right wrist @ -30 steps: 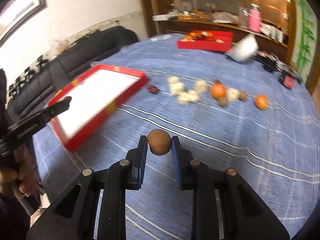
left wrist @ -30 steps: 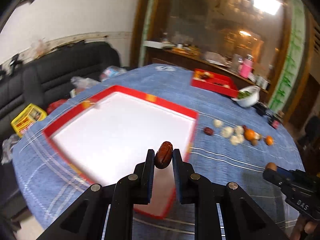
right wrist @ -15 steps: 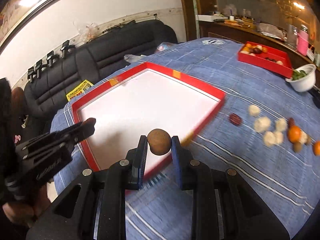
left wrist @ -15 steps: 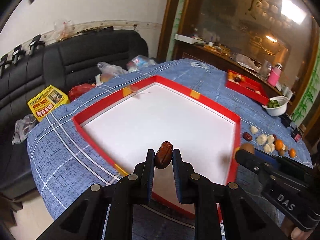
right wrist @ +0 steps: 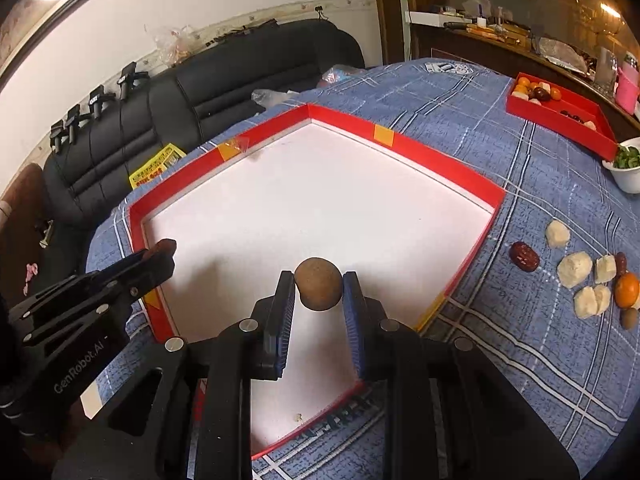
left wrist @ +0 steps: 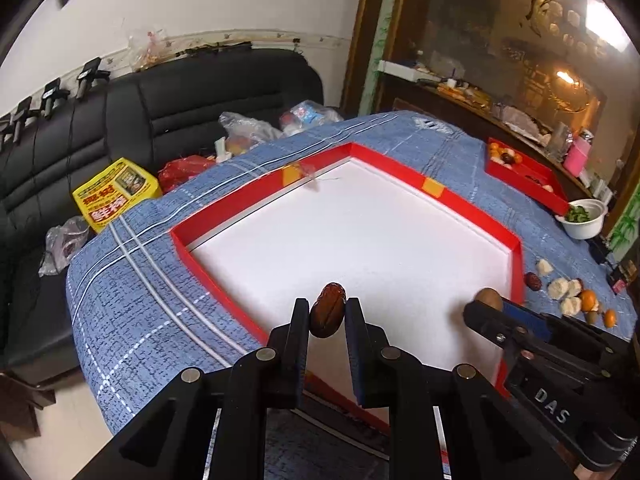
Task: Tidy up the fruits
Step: 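Carry both items over the red tray and open both tools to drop them, then grasp an orange with the right tool while the left tool grasps a pastry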
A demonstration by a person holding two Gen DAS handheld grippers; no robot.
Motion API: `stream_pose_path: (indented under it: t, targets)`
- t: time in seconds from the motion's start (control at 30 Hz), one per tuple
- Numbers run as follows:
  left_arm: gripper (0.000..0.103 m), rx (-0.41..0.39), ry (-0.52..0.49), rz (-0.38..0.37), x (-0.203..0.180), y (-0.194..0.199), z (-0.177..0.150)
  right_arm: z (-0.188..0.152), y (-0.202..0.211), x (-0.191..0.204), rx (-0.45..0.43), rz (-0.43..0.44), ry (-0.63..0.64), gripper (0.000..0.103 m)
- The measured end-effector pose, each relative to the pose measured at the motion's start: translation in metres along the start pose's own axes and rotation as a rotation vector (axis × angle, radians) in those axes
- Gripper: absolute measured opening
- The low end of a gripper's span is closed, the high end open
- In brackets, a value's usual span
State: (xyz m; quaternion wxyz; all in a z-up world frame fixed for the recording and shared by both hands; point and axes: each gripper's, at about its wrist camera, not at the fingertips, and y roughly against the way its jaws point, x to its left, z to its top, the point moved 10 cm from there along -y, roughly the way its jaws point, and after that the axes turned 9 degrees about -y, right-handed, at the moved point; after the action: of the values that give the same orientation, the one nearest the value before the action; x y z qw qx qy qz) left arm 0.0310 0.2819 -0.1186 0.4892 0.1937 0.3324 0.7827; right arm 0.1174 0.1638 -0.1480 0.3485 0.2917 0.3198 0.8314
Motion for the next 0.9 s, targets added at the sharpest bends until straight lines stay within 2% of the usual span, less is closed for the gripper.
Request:
stream_pose_path:
  t: [0.07, 0.2, 0.27, 0.4, 0.47, 0.53, 0.57, 0.7, 0.83, 0.9]
  targets:
    - [0.017, 0.029, 0.007, 0.028, 0.006, -0.005, -0.004, -0.002, -0.003, 0.001, 0.018, -0.006, 0.007, 0.024]
    - [0.019, 0.07, -0.009, 0.037, 0.005, -0.008, -0.006, -0.008, -0.008, 0.003, 0.057, -0.023, 0.03, 0.025]
    - [0.027, 0.087, -0.02, 0.037, 0.002, -0.006, -0.006, -0.009, -0.006, 0.004, 0.059, -0.032, 0.042, 0.025]
    - [0.067, 0.071, 0.033, 0.06, 0.0, 0.01, 0.003, -0.004, 0.011, -0.002, 0.03, -0.044, 0.044, 0.025]
    - [0.069, 0.029, 0.076, 0.042, -0.003, 0.022, 0.01, 0.001, 0.029, -0.01, -0.003, -0.042, 0.031, 0.033]
    - [0.07, -0.013, 0.097, 0.013, -0.013, 0.035, 0.018, 0.005, 0.048, -0.022, -0.041, -0.043, 0.016, 0.046]
    - [0.07, -0.03, 0.095, -0.004, -0.02, 0.04, 0.022, 0.007, 0.06, -0.031, -0.066, -0.049, 0.01, 0.047]
    - [0.071, -0.112, 0.007, -0.104, -0.072, 0.061, 0.032, 0.006, 0.108, -0.091, -0.156, -0.11, -0.053, 0.047]
    - [0.071, -0.129, -0.126, -0.199, -0.133, 0.063, 0.027, -0.008, 0.153, -0.194, -0.233, -0.236, -0.212, 0.046]
    - [0.071, -0.116, -0.213, -0.24, -0.169, 0.059, 0.017, -0.022, 0.166, -0.247, -0.237, -0.301, -0.307, 0.046]
